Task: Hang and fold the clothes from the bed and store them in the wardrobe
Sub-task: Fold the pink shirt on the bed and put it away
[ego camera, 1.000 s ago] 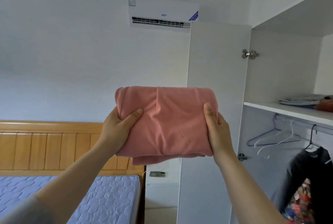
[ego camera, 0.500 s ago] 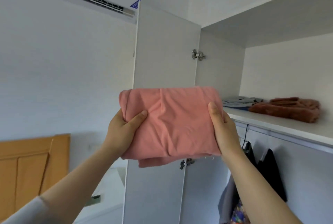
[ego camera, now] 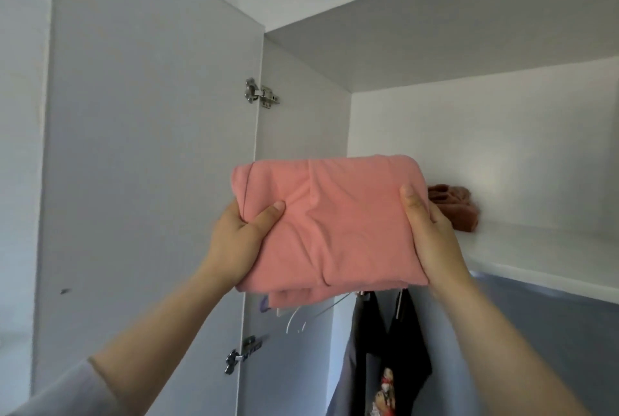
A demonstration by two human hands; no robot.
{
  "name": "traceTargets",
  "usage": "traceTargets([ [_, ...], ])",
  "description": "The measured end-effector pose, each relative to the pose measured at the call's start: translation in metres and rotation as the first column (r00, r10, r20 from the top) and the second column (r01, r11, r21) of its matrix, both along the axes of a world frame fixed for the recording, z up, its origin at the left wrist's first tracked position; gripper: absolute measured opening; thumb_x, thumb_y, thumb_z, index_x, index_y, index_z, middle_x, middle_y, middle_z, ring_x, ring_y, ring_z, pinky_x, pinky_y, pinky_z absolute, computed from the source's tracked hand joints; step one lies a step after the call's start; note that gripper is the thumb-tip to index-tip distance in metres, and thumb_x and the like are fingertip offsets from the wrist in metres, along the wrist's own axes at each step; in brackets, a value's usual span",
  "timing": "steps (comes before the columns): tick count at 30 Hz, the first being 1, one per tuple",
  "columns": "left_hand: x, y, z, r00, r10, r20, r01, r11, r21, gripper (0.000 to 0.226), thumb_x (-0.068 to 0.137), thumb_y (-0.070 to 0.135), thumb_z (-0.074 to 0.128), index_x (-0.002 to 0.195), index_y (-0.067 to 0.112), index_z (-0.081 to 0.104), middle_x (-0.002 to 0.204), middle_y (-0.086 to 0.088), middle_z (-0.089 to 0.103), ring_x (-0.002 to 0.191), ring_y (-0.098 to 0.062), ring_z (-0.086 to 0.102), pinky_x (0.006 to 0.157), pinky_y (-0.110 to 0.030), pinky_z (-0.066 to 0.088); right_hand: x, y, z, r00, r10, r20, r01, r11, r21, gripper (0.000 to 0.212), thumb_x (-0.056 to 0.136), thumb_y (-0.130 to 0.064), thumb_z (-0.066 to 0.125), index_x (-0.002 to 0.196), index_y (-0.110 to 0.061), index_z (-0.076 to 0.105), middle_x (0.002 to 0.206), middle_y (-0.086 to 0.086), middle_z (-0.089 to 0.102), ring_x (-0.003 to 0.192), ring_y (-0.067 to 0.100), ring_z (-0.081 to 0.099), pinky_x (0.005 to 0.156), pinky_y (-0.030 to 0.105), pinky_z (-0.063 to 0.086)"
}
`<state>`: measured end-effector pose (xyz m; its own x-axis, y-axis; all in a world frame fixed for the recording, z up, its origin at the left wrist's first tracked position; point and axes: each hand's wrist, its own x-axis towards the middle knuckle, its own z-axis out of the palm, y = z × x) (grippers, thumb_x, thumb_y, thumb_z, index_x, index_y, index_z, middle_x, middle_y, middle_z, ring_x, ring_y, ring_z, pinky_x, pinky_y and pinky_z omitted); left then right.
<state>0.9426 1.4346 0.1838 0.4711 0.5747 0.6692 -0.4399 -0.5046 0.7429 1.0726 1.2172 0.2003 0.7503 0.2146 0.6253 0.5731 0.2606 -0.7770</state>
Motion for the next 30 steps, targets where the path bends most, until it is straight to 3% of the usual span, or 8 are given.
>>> traceTargets([
  [3,0.056,-0.002,0.005,0.995,-0.1,-0.006,0.1,0.995,0.008,0.024,0.083,0.04,0.071,0.105,0.032,0.065,0.092,0.023,0.071,0.085,0.01,0.065,0.066,-0.005,0.046,0.03,-0.017,0.003,0.993,-0.115,0.033,0.116,0.993,-0.024,0.042,0.073,-0.068,0.054,0.099,-0.036,0.064,0.091,-0.034,0.068,0.088,-0.017,0.061,0.078,0.01,0.046],
  [6,0.112,-0.006,0.016,0.975,-0.223,0.0,0.223,0.974,0.028,0.024,0.083,0.038,0.072,0.105,0.028,0.067,0.092,0.02,0.073,0.084,0.007,0.066,0.069,-0.008,0.048,0.058,-0.033,0.008,0.967,-0.251,0.044,0.253,0.965,-0.072,0.053,0.08,-0.069,0.049,0.117,-0.033,0.062,0.115,-0.014,0.067,0.106,0.003,0.063,0.094,0.028,0.049],
  [9,0.164,-0.012,0.027,0.935,-0.355,-0.003,0.355,0.933,0.052,0.022,0.083,0.039,0.071,0.103,0.031,0.066,0.098,0.014,0.072,0.086,0.006,0.066,0.07,-0.01,0.049,0.078,-0.046,0.014,0.932,-0.361,0.04,0.363,0.929,-0.07,0.053,0.077,-0.075,0.046,0.111,-0.037,0.06,0.106,-0.017,0.066,0.09,-0.003,0.065,0.072,0.017,0.049],
  [13,0.221,-0.022,0.038,0.864,-0.504,-0.023,0.504,0.861,0.076,0.03,0.083,0.042,0.07,0.11,0.029,0.064,0.099,0.016,0.069,0.081,0.01,0.065,0.061,-0.004,0.046,0.098,-0.062,0.021,0.845,-0.533,0.044,0.535,0.842,-0.072,0.037,0.087,-0.068,0.047,0.103,-0.038,0.061,0.091,-0.025,0.066,0.078,-0.013,0.063,0.062,0.009,0.045],
  [20,0.304,-0.057,0.053,0.716,-0.666,-0.207,0.687,0.725,0.045,0.058,0.08,0.055,0.068,0.126,0.022,0.054,0.117,0.006,0.064,0.104,-0.014,0.062,0.089,-0.033,0.051,0.124,-0.102,0.033,0.711,-0.701,-0.049,0.691,0.71,-0.134,0.035,0.087,-0.066,0.052,0.089,-0.033,0.064,0.086,-0.021,0.069,0.072,-0.006,0.067,0.062,0.015,0.046],
  [25,0.341,-0.079,0.044,0.591,-0.635,-0.497,0.749,0.661,0.047,0.063,0.089,0.045,0.062,0.141,0.017,0.043,0.142,-0.005,0.05,0.125,-0.024,0.051,0.109,-0.036,0.039,0.15,-0.122,0.029,0.565,-0.824,-0.042,0.779,0.549,-0.301,0.042,0.092,-0.057,0.05,0.105,-0.018,0.061,0.088,-0.009,0.062,0.078,0.009,0.058,0.066,0.022,0.041],
  [28,0.342,-0.084,0.043,0.672,-0.427,-0.605,0.653,0.728,0.21,0.107,0.079,0.066,0.061,0.154,0.013,0.005,0.156,-0.011,0.028,0.139,-0.029,0.033,0.108,-0.031,0.031,0.16,-0.123,0.036,0.533,-0.842,-0.086,0.705,0.498,-0.505,0.069,0.09,-0.057,0.055,0.134,-0.004,0.048,0.128,0.014,0.058,0.112,0.03,0.056,0.092,0.034,0.043],
  [30,0.333,-0.088,0.046,0.78,-0.307,-0.545,0.581,0.679,0.45,0.117,0.066,0.08,0.058,0.155,0.023,0.007,0.16,-0.005,0.015,0.146,-0.025,0.019,0.117,-0.038,0.022,0.159,-0.125,0.041,0.517,-0.853,-0.073,0.659,0.451,-0.602,0.085,0.088,-0.054,0.059,0.151,-0.007,0.026,0.148,0.018,0.042,0.131,0.034,0.045,0.104,0.037,0.038],
])
